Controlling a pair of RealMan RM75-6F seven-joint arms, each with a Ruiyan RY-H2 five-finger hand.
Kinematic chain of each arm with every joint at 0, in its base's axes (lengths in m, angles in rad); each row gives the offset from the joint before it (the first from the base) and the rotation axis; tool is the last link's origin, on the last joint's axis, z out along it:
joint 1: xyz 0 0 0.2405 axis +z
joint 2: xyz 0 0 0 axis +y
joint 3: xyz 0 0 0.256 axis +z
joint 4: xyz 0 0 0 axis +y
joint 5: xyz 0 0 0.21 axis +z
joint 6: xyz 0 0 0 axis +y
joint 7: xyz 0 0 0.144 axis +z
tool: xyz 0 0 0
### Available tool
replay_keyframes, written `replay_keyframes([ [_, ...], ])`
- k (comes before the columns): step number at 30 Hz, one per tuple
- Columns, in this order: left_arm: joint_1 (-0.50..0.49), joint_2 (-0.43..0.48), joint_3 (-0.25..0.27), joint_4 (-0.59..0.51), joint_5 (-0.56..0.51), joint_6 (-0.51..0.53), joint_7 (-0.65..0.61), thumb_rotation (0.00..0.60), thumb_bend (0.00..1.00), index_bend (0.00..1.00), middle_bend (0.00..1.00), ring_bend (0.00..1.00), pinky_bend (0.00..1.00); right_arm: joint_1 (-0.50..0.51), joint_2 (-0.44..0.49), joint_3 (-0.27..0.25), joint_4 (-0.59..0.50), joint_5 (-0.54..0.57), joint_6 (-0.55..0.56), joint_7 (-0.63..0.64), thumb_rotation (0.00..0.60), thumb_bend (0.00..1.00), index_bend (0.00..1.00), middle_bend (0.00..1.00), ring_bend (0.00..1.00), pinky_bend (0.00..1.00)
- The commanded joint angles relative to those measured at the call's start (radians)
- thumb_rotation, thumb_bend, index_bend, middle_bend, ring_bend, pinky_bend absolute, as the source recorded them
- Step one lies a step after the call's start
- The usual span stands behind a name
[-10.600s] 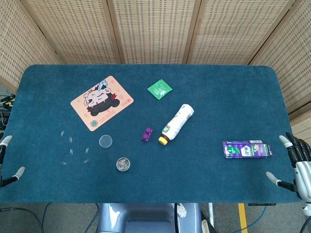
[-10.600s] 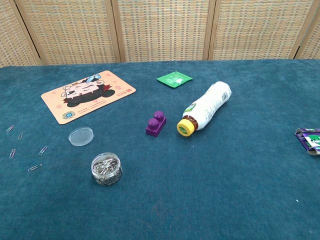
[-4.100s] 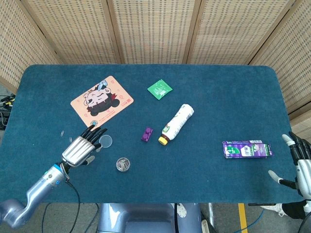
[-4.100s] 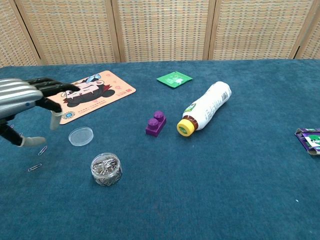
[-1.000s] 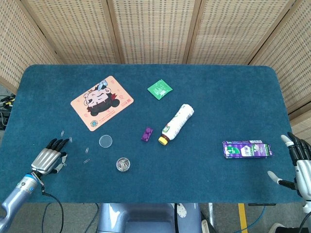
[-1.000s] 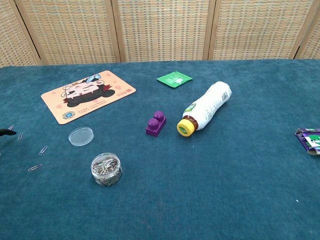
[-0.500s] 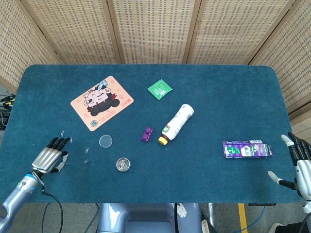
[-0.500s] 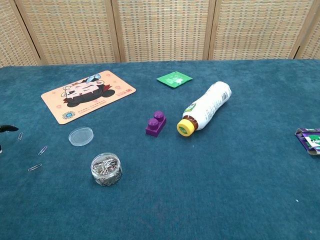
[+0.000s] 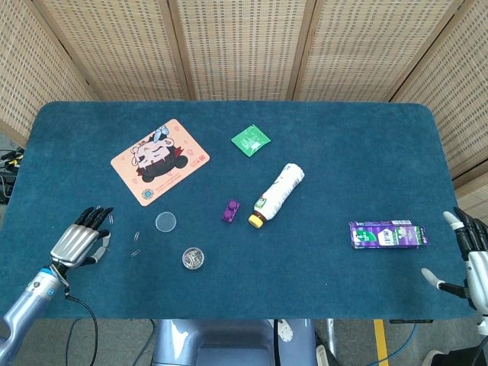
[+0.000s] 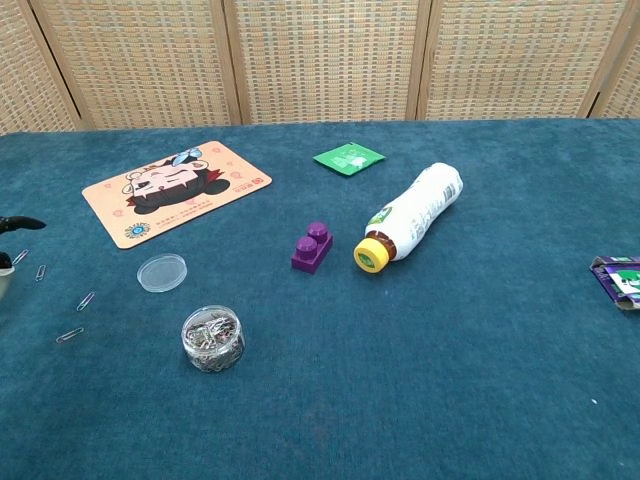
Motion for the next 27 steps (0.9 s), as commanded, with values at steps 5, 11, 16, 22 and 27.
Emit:
replay_keyframes([
  [5,-0.063,0.045,-0.059,-0.183,0.025,0.026,0.068,0.600,0.47,0.69,0.00,0.00,0.00,0.001,0.000,0.000,0.000,0.001,-0.002,-0.001,0.600,0.00,0.05,0.00,0.00,0.00],
  [11,-0.116,0.030,-0.091,-0.312,0.016,-0.023,0.171,0.600,0.47,0.69,0.00,0.00,0.00,0.002,0.000,0.001,0.001,0.005,-0.005,0.001,0.600,0.00,0.05,0.00,0.00,0.00],
  [16,-0.151,-0.038,-0.109,-0.363,-0.034,-0.090,0.265,0.600,0.47,0.69,0.00,0.00,0.00,0.002,0.002,0.003,0.005,0.010,-0.007,0.011,0.600,0.00,0.05,0.00,0.00,0.00],
  [22,-0.168,-0.124,-0.117,-0.360,-0.095,-0.136,0.322,0.600,0.47,0.69,0.00,0.00,0.00,0.001,0.006,0.002,0.008,0.007,-0.006,0.022,0.600,0.00,0.05,0.00,0.00,0.00],
  [27,-0.176,-0.153,-0.124,-0.373,-0.114,-0.137,0.335,0.600,0.47,0.69,0.00,0.00,0.00,0.002,0.006,0.002,0.008,0.007,-0.007,0.025,0.600,0.00,0.05,0.00,0.00,0.00],
])
